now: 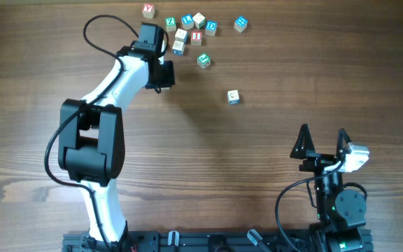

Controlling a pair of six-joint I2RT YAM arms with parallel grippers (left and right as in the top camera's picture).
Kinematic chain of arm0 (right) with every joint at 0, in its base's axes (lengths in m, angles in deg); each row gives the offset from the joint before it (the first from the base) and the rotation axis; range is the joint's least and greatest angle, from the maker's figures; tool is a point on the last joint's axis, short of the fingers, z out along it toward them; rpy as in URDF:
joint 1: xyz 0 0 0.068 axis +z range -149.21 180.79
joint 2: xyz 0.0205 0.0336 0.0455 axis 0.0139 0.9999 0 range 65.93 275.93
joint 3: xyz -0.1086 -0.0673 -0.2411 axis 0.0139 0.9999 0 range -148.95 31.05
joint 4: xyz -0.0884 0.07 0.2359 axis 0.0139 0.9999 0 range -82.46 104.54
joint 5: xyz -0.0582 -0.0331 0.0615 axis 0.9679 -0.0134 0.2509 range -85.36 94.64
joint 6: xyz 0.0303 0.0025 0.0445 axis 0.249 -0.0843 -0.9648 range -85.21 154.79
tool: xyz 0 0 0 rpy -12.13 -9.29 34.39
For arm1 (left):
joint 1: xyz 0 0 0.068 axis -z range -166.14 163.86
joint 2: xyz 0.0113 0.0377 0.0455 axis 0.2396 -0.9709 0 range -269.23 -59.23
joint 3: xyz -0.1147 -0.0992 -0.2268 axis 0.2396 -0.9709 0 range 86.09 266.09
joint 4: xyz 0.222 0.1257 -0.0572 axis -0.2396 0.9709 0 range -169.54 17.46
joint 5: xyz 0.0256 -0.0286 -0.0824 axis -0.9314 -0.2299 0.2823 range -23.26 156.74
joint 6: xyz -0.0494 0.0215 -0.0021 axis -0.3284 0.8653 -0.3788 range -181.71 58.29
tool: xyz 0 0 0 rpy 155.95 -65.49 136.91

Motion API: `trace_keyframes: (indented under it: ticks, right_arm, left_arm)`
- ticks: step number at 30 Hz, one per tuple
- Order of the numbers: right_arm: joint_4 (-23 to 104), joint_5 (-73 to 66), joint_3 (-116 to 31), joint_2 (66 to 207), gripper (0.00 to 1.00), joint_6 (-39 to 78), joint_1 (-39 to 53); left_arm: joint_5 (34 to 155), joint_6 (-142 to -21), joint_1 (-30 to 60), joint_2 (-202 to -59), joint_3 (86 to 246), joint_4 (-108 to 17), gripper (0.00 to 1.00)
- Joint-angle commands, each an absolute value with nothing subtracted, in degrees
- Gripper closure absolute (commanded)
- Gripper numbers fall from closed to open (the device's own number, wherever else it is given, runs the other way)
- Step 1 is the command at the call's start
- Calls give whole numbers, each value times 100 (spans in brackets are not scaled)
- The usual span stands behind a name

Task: Form a tower
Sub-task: 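Lift the green-letter block out of the pile with the left gripper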

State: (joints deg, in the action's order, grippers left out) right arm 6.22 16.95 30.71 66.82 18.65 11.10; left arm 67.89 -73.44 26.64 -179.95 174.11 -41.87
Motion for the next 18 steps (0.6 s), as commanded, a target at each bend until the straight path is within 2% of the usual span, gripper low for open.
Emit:
trace_keyframes:
  ticks: [1, 5, 11, 12, 13, 14, 15, 18]
  right_arm:
    - [596, 1774, 3076, 6651, 0, 1961, 1086]
    - [596, 1774, 3076, 6651, 0, 1959, 1086]
    - [596, 1774, 3076, 6651, 0, 1963, 1086]
    - [596, 1774, 3076, 6651, 0, 1961, 1086]
    - [596, 1774, 3076, 6651, 0, 1961, 1086]
    - [596, 1774, 3076, 6651, 0, 1961, 1086]
    - [596, 1774, 3076, 6651, 0, 1963, 1086]
    - [596, 1774, 3076, 6651, 0, 1961, 1086]
  left_arm:
    - [6682, -7449, 2710, -17709, 17289, -4119, 67]
    - [6057, -7901, 2710, -17641, 17289, -4134, 62]
    - [6066, -8216, 2710, -17641, 17287, -4054, 59]
    - [6066, -8253, 2716, -17641, 17287, -4021, 53]
    - [6063, -8279, 2714, -17641, 17287, -3981, 30]
    - [6063, -8282, 2701, -17641, 17287, -3984, 19]
    - [6066, -8282, 2695, -17641, 17287, -3981, 0]
    - [6066, -8282, 2695, -17641, 17287, -3940, 0]
